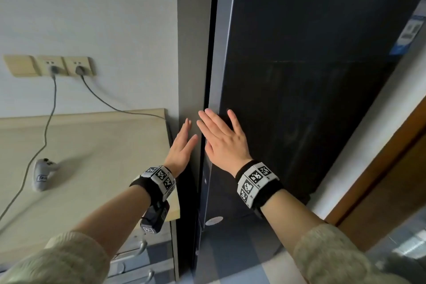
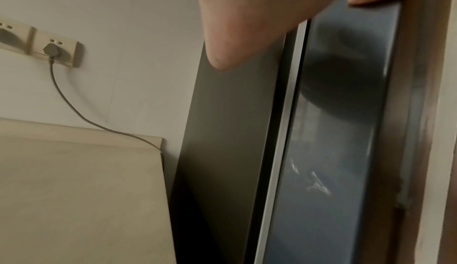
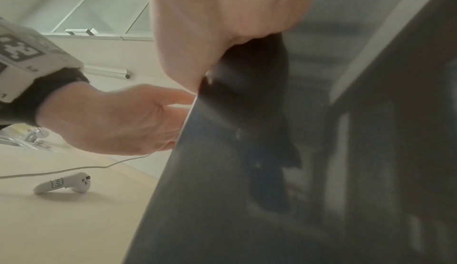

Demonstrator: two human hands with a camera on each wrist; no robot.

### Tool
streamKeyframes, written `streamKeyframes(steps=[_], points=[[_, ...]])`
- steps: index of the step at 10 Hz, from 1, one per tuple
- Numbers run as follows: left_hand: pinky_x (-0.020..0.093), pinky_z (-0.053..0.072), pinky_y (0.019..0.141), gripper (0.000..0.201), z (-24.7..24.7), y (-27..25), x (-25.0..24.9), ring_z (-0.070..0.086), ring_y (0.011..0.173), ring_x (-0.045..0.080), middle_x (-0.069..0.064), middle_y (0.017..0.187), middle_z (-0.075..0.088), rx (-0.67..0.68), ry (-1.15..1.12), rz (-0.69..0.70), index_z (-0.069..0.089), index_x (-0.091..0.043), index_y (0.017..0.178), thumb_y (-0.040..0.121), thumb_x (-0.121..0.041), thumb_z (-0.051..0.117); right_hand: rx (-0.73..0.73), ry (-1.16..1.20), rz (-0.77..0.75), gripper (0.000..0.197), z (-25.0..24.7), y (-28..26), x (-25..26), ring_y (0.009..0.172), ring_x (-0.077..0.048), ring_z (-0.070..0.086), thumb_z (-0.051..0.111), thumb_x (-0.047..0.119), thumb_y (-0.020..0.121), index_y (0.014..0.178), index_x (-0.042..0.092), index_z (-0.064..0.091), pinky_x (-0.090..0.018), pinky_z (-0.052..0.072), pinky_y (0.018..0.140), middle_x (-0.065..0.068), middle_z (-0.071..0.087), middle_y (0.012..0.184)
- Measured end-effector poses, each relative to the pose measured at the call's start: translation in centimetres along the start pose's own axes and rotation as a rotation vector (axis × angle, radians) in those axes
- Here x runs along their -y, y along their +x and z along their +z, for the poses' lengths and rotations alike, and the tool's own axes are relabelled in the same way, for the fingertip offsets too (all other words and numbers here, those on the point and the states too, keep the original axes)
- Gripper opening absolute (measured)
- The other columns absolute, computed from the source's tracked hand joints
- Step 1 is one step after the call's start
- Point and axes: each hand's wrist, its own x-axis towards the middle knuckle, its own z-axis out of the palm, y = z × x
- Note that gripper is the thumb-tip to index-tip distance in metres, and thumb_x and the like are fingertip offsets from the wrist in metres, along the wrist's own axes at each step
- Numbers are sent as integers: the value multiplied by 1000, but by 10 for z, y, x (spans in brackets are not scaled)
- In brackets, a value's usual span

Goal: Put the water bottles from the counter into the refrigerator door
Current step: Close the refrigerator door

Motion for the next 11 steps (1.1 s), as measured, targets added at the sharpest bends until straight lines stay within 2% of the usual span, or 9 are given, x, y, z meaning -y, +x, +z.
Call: streamKeyframes(steps=[2,3,4,5,6,7,9,10,11], points=[[39,12,122,64,5,10,-7,15,146,4,-6,160,19,21,-76,22,18,-25,152,94,-52,25,31,-4,7,59,18,15,1,145,-14,17,60,28,84,141,18,48,-46,-10,117,0,34,155],[29,16,120,51,8,10,-17,23,143,5,-2,157,27,6,-94,21,26,-20,150,102,-36,25,13,10,-4,55,21,14,1,144,-14,16,62,28,84,137,19,52,-46,-9,117,-1,35,155],[5,19,106,42,11,5,-29,28,135,-1,-10,150,33,3,-94,6,30,-23,147,106,-24,24,4,33,-17,50,22,13,0,144,-16,18,65,28,82,131,19,58,-47,-8,117,-2,37,154],[-6,19,98,39,11,0,-39,29,130,-4,-17,140,33,0,-100,6,32,-24,144,106,-19,25,-3,72,-15,44,21,13,-1,143,-16,20,67,26,81,124,19,64,-47,-6,117,-2,40,152],[21,16,117,41,7,-3,-35,24,141,5,-6,152,31,35,-83,-14,29,-25,147,106,-24,24,-4,96,-16,38,19,13,-1,143,-15,19,67,24,80,118,18,67,-47,-5,116,-2,41,151],[34,12,121,46,2,-9,-33,20,145,10,-1,157,26,50,-37,-61,25,-18,150,105,-30,24,8,111,-23,37,15,13,0,143,-16,17,68,23,78,114,18,68,-47,-7,116,-3,42,150],[22,22,109,45,-15,-28,-59,31,132,2,-11,141,39,142,-17,-113,29,-20,149,104,-26,33,-26,241,12,39,-3,11,2,141,-18,35,59,22,85,122,14,65,-48,6,119,-3,54,141],[20,31,97,38,-22,-34,-69,46,121,8,-6,126,52,383,207,-207,47,-14,138,101,-24,42,-115,414,56,34,-13,9,4,129,-19,51,47,18,85,110,11,70,-47,21,117,-3,65,127],[4,43,76,32,-31,-36,-76,58,104,15,1,113,61,454,228,-241,56,-8,128,97,-17,50,-239,572,216,38,-38,15,0,111,-22,63,40,21,87,109,10,69,-43,41,107,-5,69,118]])
